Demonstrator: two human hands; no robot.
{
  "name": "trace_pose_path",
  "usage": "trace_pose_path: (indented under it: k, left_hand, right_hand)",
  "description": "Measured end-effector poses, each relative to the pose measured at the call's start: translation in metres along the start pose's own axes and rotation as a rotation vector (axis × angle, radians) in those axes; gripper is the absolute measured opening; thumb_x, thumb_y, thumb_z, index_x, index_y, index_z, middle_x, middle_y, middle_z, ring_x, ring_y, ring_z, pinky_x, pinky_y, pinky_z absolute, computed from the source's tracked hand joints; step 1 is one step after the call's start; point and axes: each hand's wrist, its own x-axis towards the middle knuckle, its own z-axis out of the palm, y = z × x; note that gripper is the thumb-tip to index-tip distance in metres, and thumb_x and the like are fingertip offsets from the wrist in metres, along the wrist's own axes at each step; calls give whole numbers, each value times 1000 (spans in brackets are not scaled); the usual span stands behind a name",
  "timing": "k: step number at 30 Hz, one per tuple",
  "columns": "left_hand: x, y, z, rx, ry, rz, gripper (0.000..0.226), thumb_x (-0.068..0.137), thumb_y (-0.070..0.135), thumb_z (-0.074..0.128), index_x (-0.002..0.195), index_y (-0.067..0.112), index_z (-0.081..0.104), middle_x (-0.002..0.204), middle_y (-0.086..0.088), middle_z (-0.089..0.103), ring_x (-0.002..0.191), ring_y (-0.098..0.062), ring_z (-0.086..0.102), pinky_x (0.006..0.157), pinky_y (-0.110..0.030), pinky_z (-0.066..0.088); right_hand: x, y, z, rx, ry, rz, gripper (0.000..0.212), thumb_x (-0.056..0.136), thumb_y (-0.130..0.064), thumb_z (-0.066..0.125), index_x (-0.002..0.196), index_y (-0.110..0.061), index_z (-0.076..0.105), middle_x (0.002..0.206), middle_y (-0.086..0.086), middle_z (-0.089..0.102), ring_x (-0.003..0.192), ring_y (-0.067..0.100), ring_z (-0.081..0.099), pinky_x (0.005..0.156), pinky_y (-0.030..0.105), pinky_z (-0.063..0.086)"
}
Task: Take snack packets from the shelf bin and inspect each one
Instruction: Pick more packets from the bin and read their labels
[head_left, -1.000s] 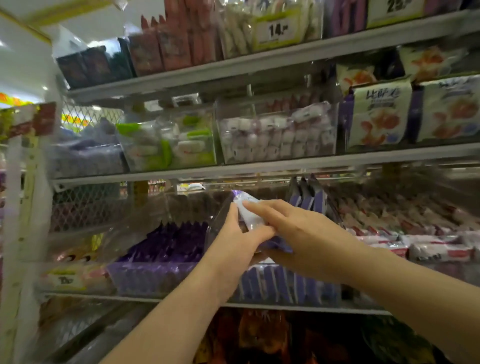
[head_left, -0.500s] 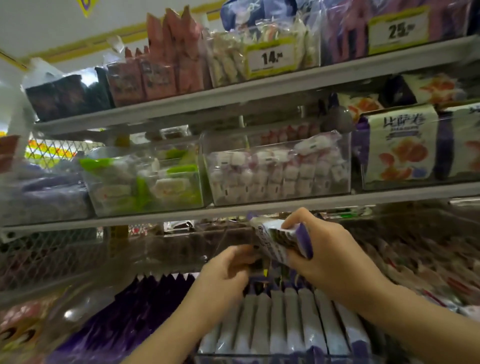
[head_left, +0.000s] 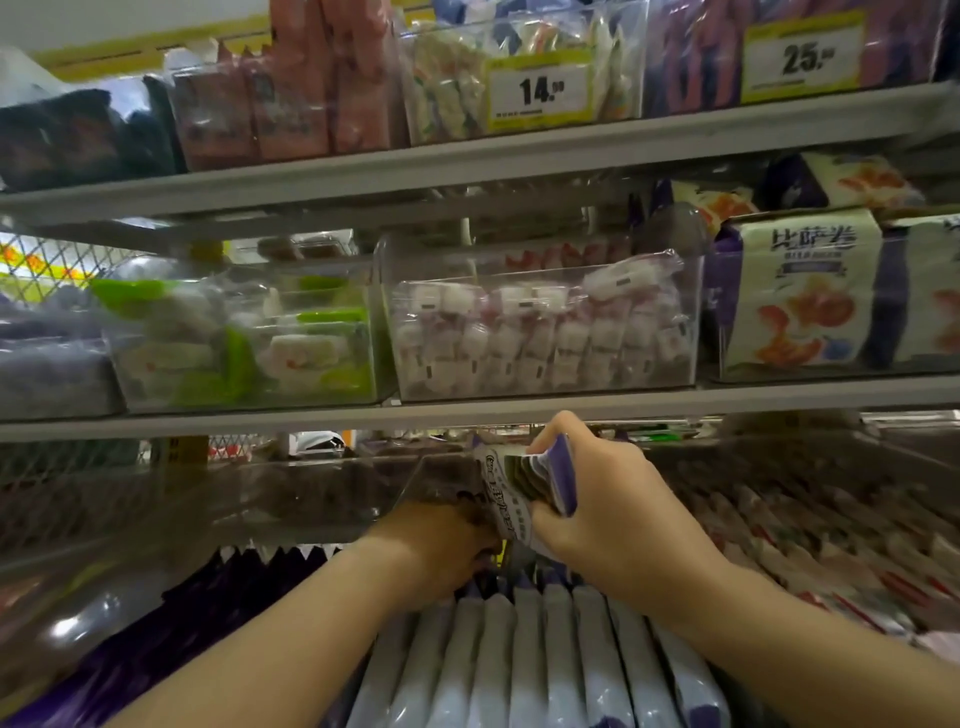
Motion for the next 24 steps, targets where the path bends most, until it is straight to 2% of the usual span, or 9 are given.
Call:
trace_pose_path:
  k: [2,6,10,12,17,21,24]
  left_hand:
    - [-6,-5,-2,-16,24,-39,38,101,37,40,138,33,45,149,3,42,128,-31,48,99,-40,45]
    - [-12,-13,-4,-105,84,-144,42,98,41,46,139,36,37,147,1,45,122,-33,53,92,-41,49]
    - [-11,-17,-3,-242,101,-317,44,99,40,44,140,34,32,142,-3,49,118,-35,56,87,-40,47]
    - [-11,-21,-3,-283,97,-394,44,98,38,47,139,29,34,140,-5,52,120,-34,55,87,-39,46]
    - [-12,-22,-2,-350,97,-450,39,98,31,49,136,26,39,136,-7,54,120,-34,54,84,-37,44]
    - [-12,-27,3,-455,167,-494,35,99,19,45,133,24,40,132,-5,57,119,-31,55,94,-43,48]
    - [-12,-30,8,-510,198,-530,33,99,17,45,131,24,42,132,-5,58,119,-31,55,97,-46,48]
  right_hand:
    - [2,-2,4,-25,16,41,26,78,-26,67,91,-29,45,72,-3,59,62,14,60,59,44,56]
    - [7,-7,13,-91,-2,125,24,77,-30,67,86,-27,45,77,-6,58,68,14,60,64,41,57]
    - [18,-11,24,-181,-19,137,33,80,-29,66,103,-23,43,90,-6,57,82,20,61,74,41,56]
    - [28,-13,33,-229,-46,155,33,81,-31,66,105,-24,44,96,-3,56,88,22,59,78,41,54]
    - [58,-9,63,-373,-165,269,45,78,-32,69,116,-17,49,114,5,57,103,30,60,76,36,48]
    - [65,8,86,-401,-162,208,45,85,-33,64,122,-13,50,122,9,58,107,29,61,86,37,53]
    - [64,16,95,-397,-285,118,56,89,-48,58,132,-14,49,131,10,56,114,28,57,94,37,49]
